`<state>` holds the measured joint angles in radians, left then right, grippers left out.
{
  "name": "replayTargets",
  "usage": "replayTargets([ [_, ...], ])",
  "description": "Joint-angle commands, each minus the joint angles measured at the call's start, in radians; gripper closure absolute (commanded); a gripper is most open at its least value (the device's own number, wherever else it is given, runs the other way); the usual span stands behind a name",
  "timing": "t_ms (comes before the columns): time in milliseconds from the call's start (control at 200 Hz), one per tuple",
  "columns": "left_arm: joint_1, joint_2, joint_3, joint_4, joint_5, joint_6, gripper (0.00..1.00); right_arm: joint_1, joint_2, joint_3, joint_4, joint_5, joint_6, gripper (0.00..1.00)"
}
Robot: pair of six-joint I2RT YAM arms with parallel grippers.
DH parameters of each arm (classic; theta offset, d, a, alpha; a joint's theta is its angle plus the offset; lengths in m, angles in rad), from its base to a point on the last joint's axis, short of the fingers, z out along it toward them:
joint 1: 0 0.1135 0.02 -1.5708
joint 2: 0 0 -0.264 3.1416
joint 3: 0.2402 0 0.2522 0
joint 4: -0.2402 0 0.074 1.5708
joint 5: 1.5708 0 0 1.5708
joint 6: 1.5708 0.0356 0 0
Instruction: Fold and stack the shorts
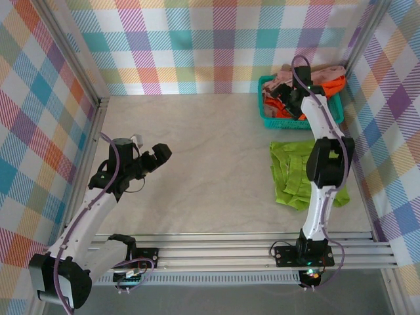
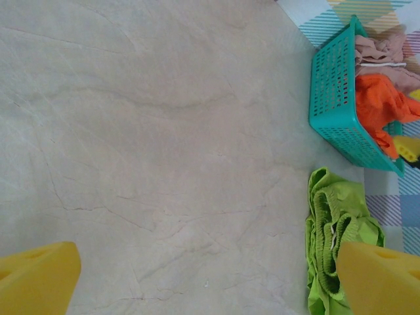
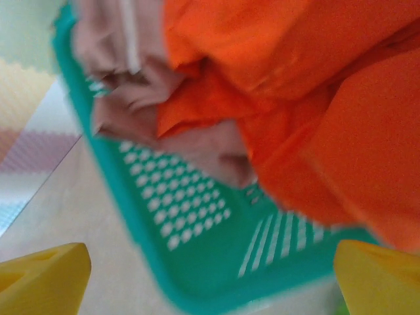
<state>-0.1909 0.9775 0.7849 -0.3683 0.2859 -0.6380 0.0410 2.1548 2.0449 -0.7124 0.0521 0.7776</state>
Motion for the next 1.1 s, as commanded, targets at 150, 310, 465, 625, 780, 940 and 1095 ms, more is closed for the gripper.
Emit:
replayTargets([
  [150,0.01,0.009,-0.021,-0.013,0.002,0.024,0.0,-0.098,0.073,0.086,-0.037,0.007,0.134,0.06],
  [310,0.01,0.038,-0.029,0.01,0.008,0.024,0.0,-0.141,0.068,0.054,0.004,-0.012,0.136,0.08],
  [465,0.01,0.066,-0.033,0.031,0.016,0.015,0.0,-0.155,0.125,0.109,0.009,-0.032,0.129,0.11],
  [625,0.01,0.076,-0.033,0.035,0.009,0.017,0.0,-0.156,0.26,0.256,0.021,-0.094,0.098,0.17],
  [780,0.01,0.101,-0.034,0.036,0.001,0.024,0.0,-0.156,0.406,0.442,-0.003,-0.142,0.105,0.24],
  [940,0.01,0.13,-0.036,0.049,0.001,0.025,0.0,-0.155,0.467,0.487,0.038,-0.173,0.133,0.57],
  [1095,0.01,0.138,-0.039,0.058,-0.001,0.019,0.0,-0.154,0.422,0.457,0.076,-0.212,0.137,0.9],
])
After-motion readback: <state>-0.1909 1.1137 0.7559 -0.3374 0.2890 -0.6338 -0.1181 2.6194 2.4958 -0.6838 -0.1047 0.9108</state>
